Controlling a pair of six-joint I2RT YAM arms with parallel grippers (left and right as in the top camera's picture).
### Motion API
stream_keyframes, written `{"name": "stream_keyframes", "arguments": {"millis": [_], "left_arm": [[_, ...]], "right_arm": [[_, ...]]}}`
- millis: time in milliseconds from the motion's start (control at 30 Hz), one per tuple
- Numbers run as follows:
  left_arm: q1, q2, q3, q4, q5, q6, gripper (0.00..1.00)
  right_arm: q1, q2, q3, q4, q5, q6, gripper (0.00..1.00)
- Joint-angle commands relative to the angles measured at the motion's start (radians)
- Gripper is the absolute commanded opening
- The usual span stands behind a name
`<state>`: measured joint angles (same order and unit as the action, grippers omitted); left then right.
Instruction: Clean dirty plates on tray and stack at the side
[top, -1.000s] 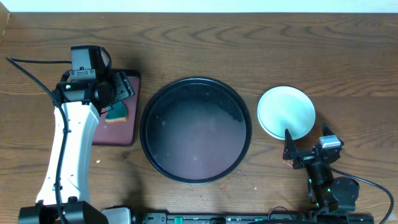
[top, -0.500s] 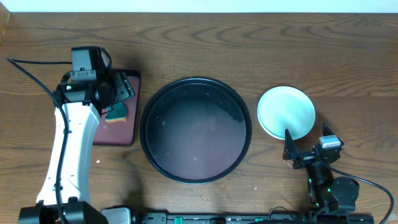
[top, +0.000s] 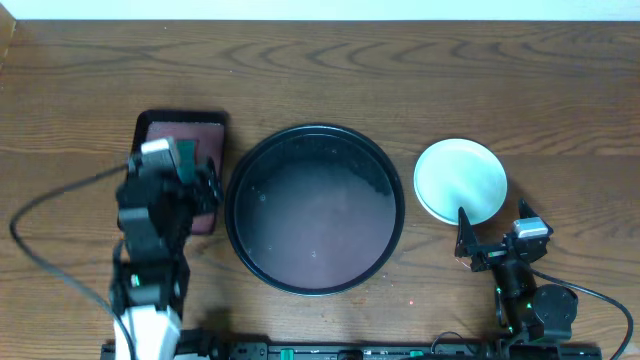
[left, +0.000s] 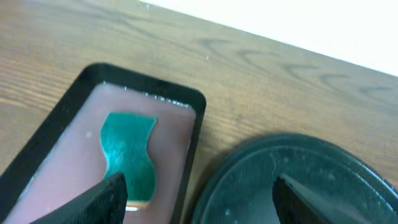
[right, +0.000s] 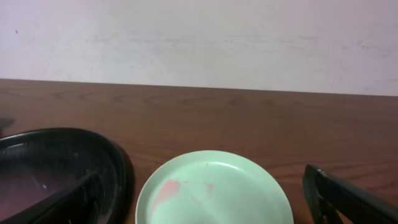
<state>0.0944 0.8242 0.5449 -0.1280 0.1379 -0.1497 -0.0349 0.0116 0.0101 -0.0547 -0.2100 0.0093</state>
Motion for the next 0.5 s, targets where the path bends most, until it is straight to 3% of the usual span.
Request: {"name": "stream_keyframes", "arguments": {"millis": [0, 200, 467], "left_arm": [[-0.002, -0.185, -0.154, 0.077, 0.049, 0.105, 0.75], [-0.002, -0.478, -0.358, 0.149, 0.071, 0.184, 0.75], [-0.002, -0.681, -0.520, 0.150, 0.072, 0.248, 0.75]], "right_arm": [[0.004, -0.006, -0.005, 0.002, -0.008, -0.014, 0.99], [0.004, -0.006, -0.005, 0.001, -0.008, -0.014, 0.99], [0.004, -0.006, -0.005, 0.001, -0.008, -0.014, 0.99]]}}
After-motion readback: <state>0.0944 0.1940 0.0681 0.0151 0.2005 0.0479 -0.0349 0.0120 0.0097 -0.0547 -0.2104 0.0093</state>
